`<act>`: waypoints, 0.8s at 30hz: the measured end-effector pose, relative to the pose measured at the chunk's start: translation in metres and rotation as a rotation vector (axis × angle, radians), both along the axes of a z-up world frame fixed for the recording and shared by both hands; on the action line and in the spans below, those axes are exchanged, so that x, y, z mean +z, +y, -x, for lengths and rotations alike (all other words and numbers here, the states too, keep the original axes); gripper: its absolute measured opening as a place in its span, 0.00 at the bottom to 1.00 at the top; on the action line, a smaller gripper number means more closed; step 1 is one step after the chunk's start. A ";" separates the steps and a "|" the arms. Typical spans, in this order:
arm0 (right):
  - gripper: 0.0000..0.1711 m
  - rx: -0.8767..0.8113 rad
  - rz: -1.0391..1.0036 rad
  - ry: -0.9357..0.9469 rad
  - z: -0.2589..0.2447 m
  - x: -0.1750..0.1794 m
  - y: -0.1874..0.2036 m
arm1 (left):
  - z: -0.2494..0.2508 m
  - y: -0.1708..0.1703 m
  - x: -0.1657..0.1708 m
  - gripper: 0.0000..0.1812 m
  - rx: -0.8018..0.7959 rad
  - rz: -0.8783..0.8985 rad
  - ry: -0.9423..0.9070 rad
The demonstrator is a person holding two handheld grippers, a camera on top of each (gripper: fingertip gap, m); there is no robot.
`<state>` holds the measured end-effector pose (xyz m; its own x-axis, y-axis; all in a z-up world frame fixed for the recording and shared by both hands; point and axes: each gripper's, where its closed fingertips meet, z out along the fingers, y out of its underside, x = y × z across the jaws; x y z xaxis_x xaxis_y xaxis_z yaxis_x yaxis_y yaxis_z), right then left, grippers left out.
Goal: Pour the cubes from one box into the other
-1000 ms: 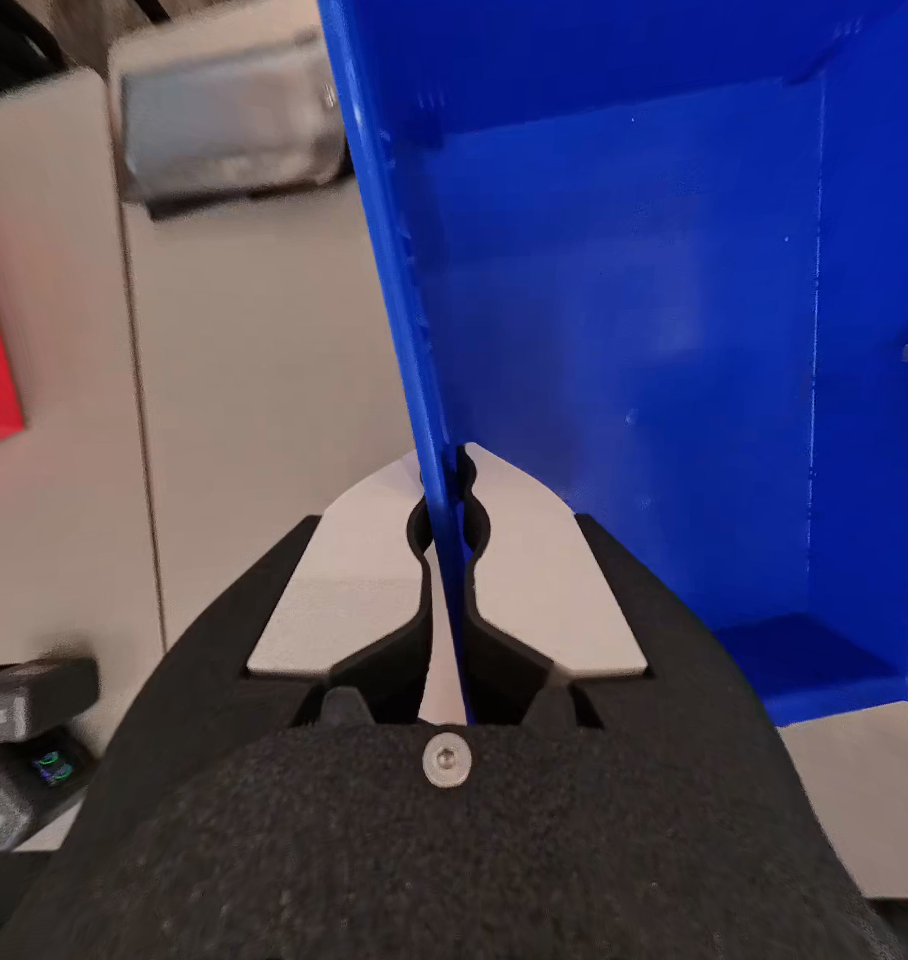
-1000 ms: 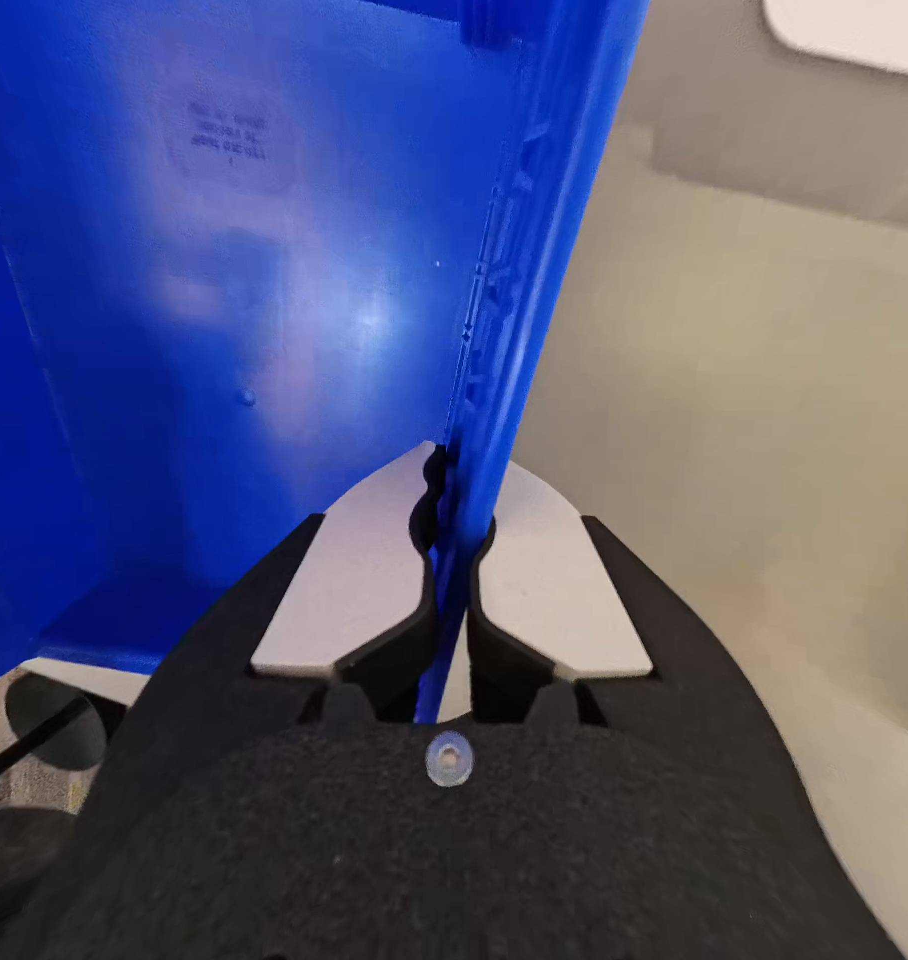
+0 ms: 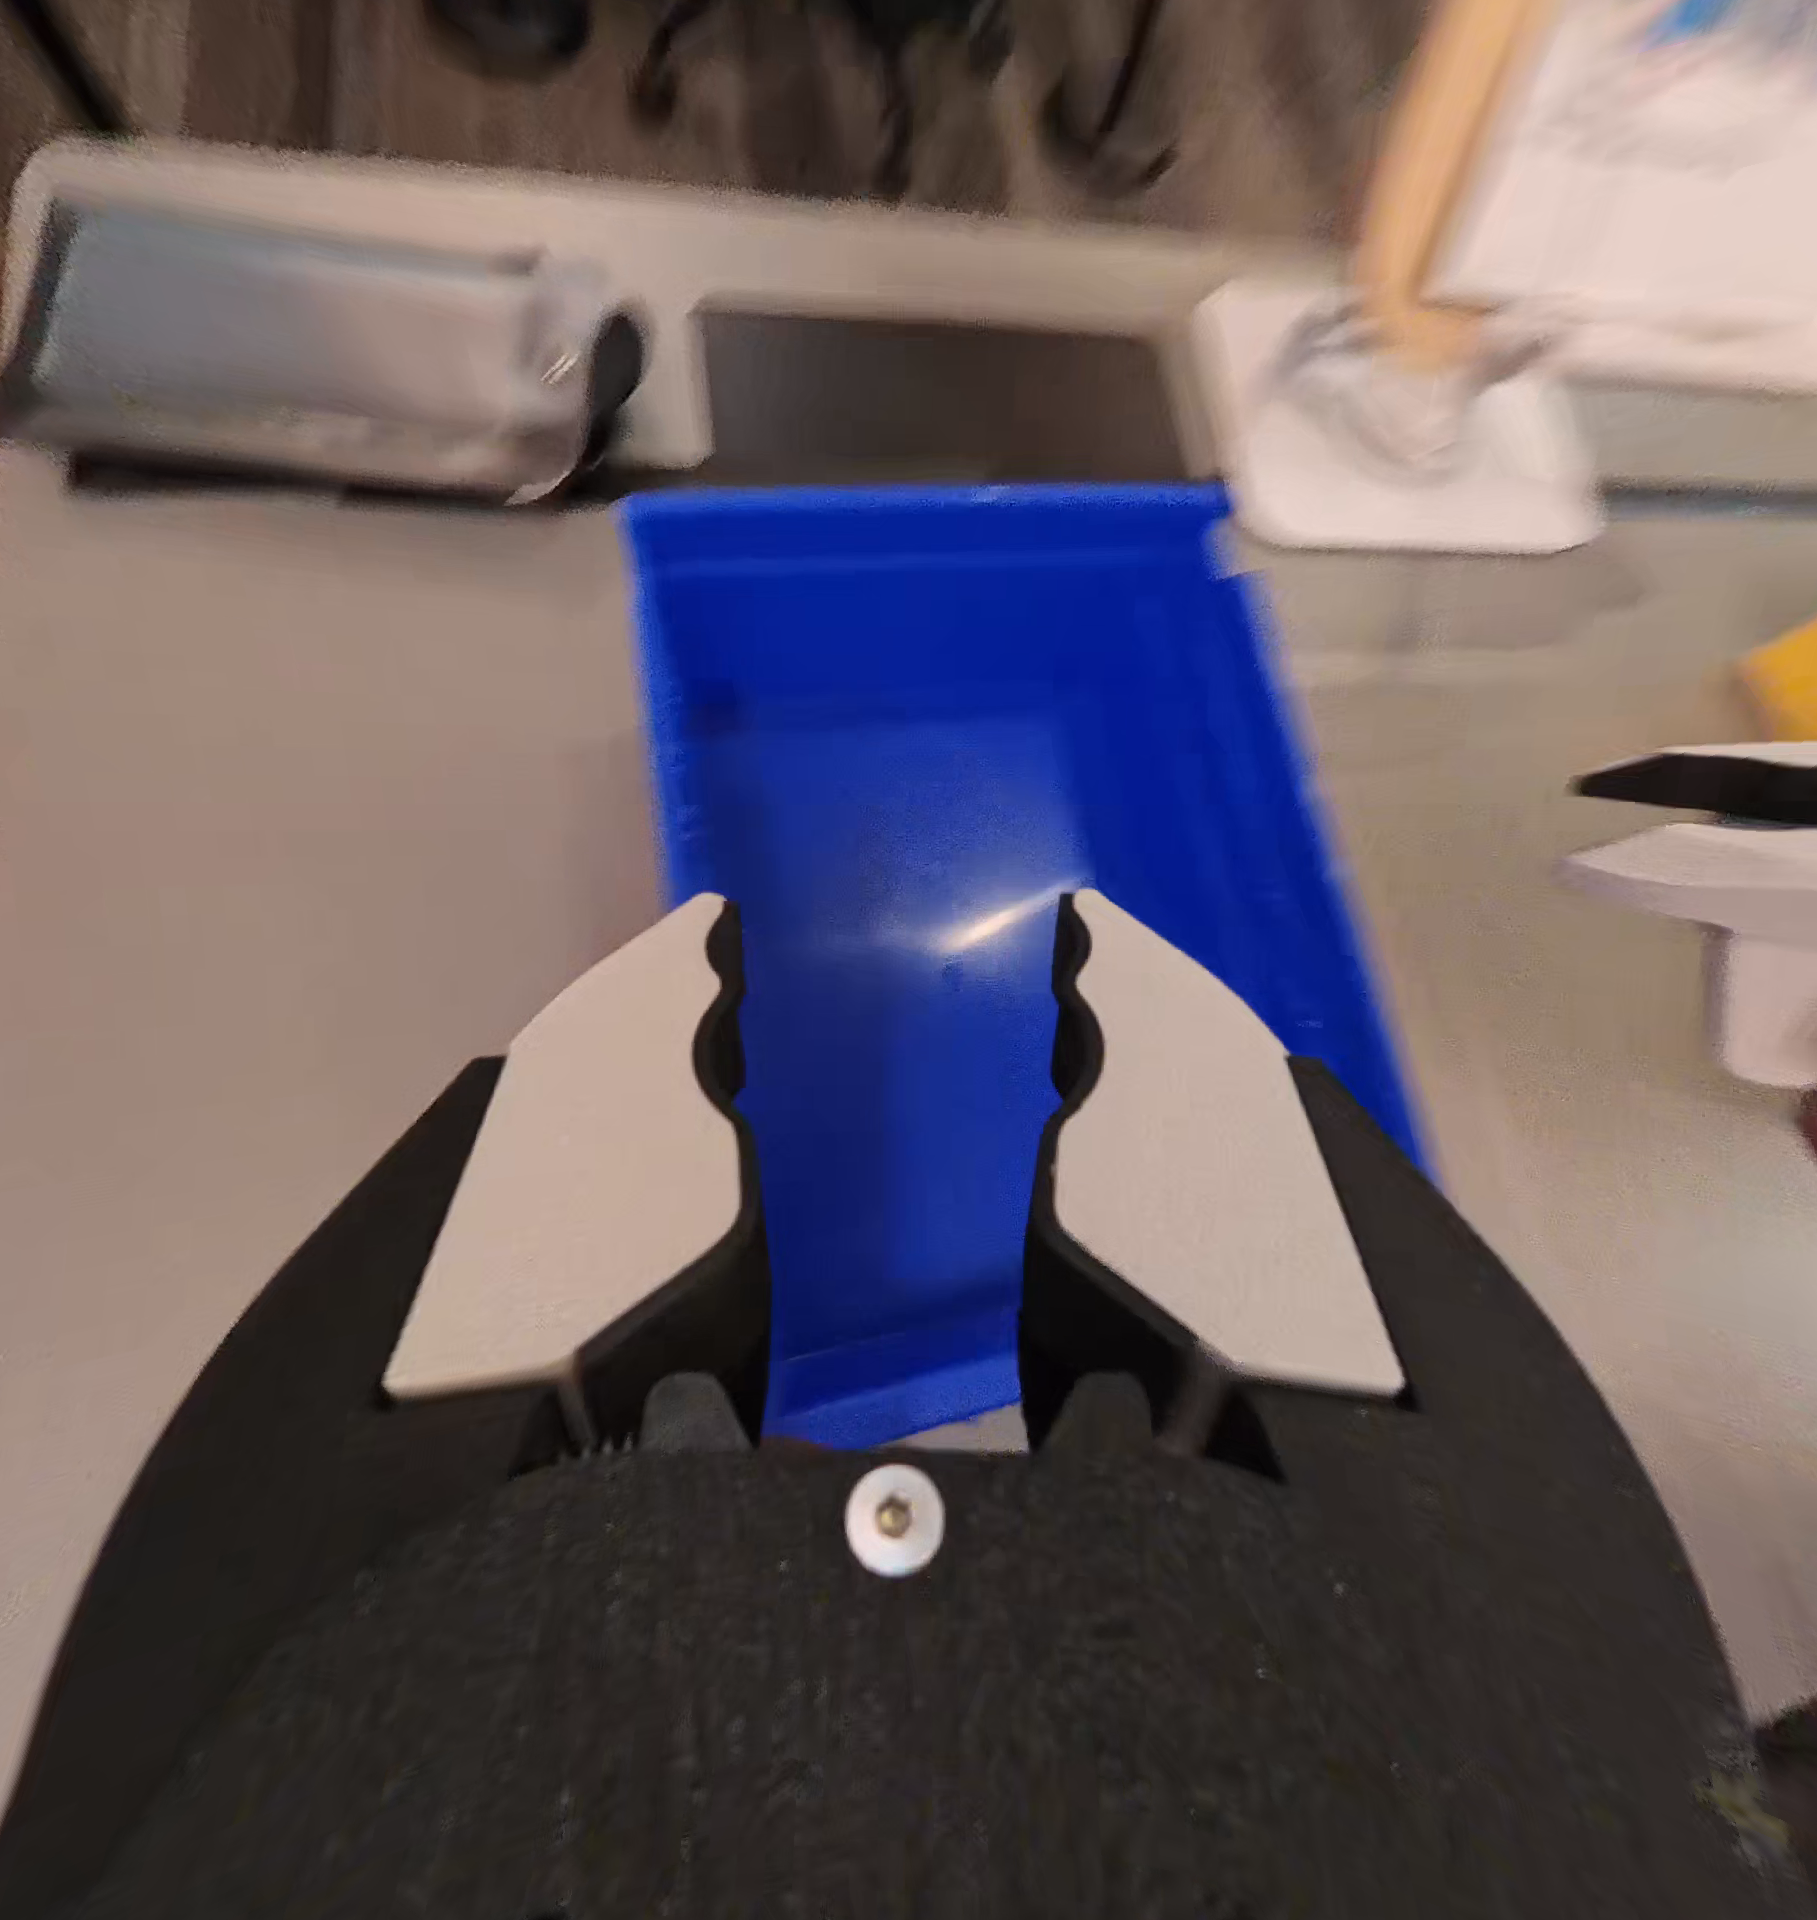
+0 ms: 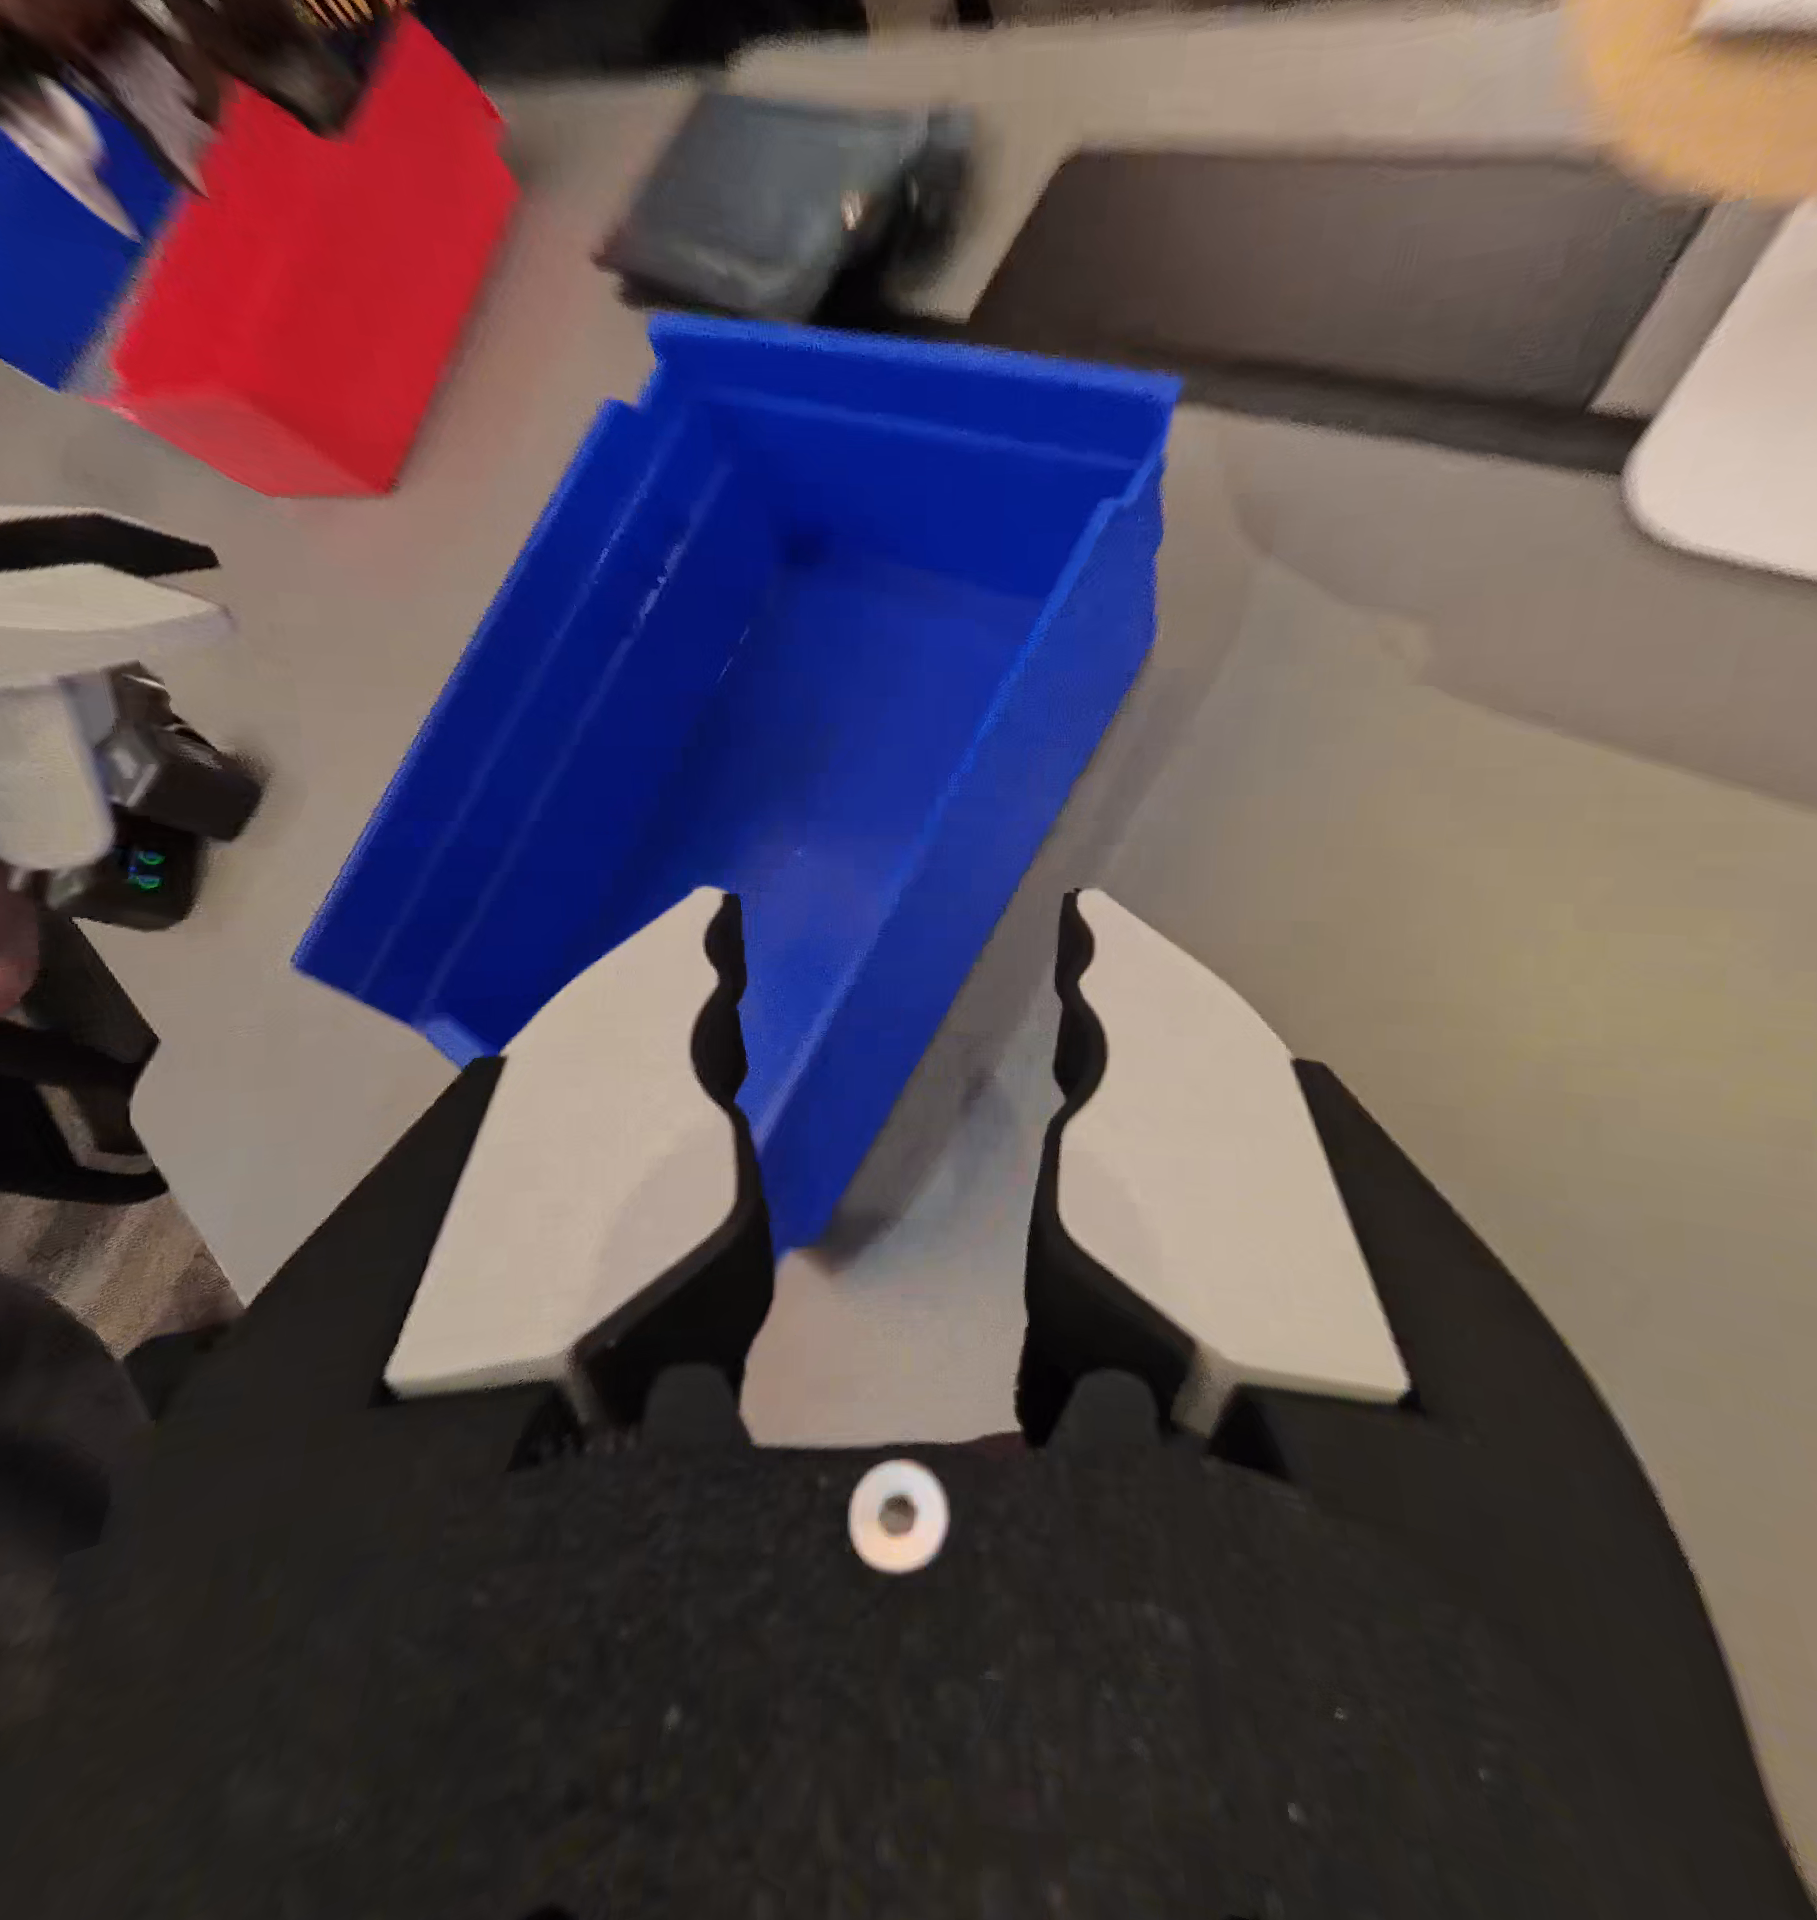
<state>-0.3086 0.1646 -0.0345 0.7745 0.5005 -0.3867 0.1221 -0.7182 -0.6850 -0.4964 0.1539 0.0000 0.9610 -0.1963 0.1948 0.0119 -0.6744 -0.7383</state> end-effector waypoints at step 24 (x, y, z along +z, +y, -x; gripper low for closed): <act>0.34 -0.676 -0.523 -0.277 -0.464 -0.068 -0.211 | -0.055 -0.192 -0.098 0.39 0.185 -0.507 0.284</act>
<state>0.1550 -0.0464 -0.1022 0.9993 -0.0366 0.0072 -0.0042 -0.3009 -0.9536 -0.4412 -0.0379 -0.0981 0.9887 -0.0228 -0.1479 -0.1489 -0.2434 -0.9584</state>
